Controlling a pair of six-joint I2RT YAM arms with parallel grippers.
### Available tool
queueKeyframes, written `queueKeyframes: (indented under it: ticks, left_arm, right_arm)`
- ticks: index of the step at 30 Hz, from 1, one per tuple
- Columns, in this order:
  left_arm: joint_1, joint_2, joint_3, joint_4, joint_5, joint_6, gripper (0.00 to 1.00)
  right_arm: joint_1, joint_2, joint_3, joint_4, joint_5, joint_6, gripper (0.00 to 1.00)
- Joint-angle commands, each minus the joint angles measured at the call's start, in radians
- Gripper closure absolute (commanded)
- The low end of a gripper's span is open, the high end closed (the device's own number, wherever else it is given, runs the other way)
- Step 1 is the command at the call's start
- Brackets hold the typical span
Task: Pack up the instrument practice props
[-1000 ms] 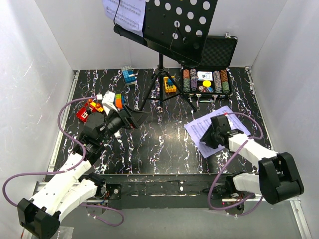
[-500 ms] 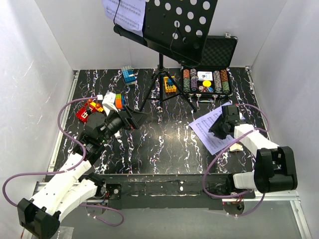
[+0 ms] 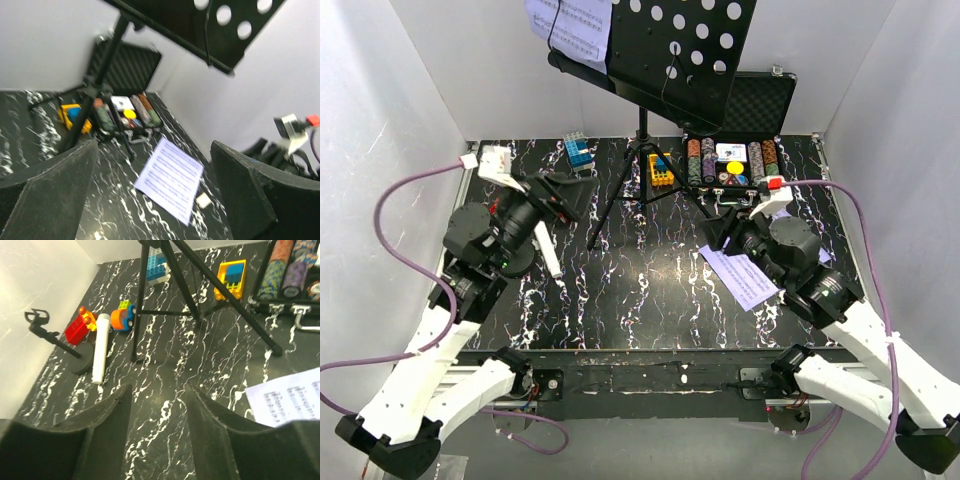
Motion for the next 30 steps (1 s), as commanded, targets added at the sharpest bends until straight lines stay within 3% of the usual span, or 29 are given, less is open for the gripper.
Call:
queueKeyframes:
  ticks: [1,5,11,16,23,30]
  left_arm:
    - [-0.001,0.11,0.167,-0.23,-0.196,0.112,0.02]
    - [-0.001,0.197,0.157,-0.277,-0.157,0.104,0.02]
    - [-0.001,0.269,-0.062,-0.038,-0.13,0.2,0.02]
    - [-0.001,0.404,-0.163,0.237,-0.121,0.328,0.02]
    - [-0.001,0.561,-0.162,0.385,-0.124,0.447,0.02]
    - [0.003,0.68,-0.133,0.458,-0.166,0.487,0.02]
  right_arm:
    - [0.035,0.088,0.026,0.105,0.121,-0.146,0.41]
    - [0.035,0.222,0.019,0.219,0.089,-0.152,0.35]
    - [0.035,0.332,-0.046,0.468,0.169,-0.204,0.36]
    - [0.026,0.475,-0.034,0.697,0.262,-0.408,0.37]
    - [-0.049,0.682,0.115,0.621,0.297,-0.451,0.37]
    - [-0.138,0.779,0.187,0.58,0.191,-0.4,0.39]
